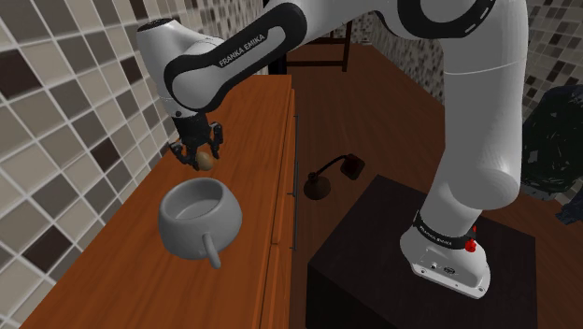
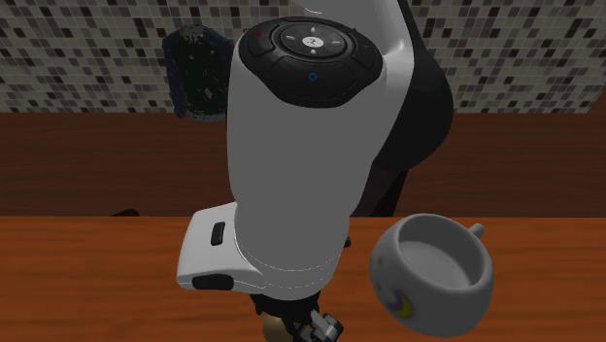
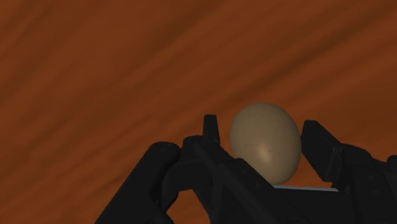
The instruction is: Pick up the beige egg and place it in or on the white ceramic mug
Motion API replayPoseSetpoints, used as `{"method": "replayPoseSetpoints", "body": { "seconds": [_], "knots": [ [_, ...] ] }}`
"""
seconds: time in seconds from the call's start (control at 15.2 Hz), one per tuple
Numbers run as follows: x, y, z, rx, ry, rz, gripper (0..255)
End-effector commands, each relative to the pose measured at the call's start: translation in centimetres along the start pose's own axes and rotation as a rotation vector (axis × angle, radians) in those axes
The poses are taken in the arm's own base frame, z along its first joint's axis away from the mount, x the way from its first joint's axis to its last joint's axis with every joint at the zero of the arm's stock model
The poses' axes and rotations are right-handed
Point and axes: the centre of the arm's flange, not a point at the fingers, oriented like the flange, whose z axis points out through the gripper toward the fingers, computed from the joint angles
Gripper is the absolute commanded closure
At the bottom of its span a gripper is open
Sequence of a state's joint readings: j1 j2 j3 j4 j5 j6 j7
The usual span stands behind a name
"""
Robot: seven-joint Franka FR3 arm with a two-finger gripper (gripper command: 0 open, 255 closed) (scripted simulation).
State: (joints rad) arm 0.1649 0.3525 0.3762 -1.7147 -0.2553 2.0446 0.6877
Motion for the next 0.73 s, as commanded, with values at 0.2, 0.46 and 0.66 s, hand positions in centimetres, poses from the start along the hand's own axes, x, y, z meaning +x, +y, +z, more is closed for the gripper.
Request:
{"method": "replayPoseSetpoints", "body": {
  "seconds": [0.2,0.46,0.66],
  "knots": [
    [0.0,0.0,0.0,0.0,0.0,0.0,255],
    [0.0,0.0,0.0,0.0,0.0,0.0,255],
    [0.1,0.1,-1.0,0.0,0.0,0.0,255]
  ]
}}
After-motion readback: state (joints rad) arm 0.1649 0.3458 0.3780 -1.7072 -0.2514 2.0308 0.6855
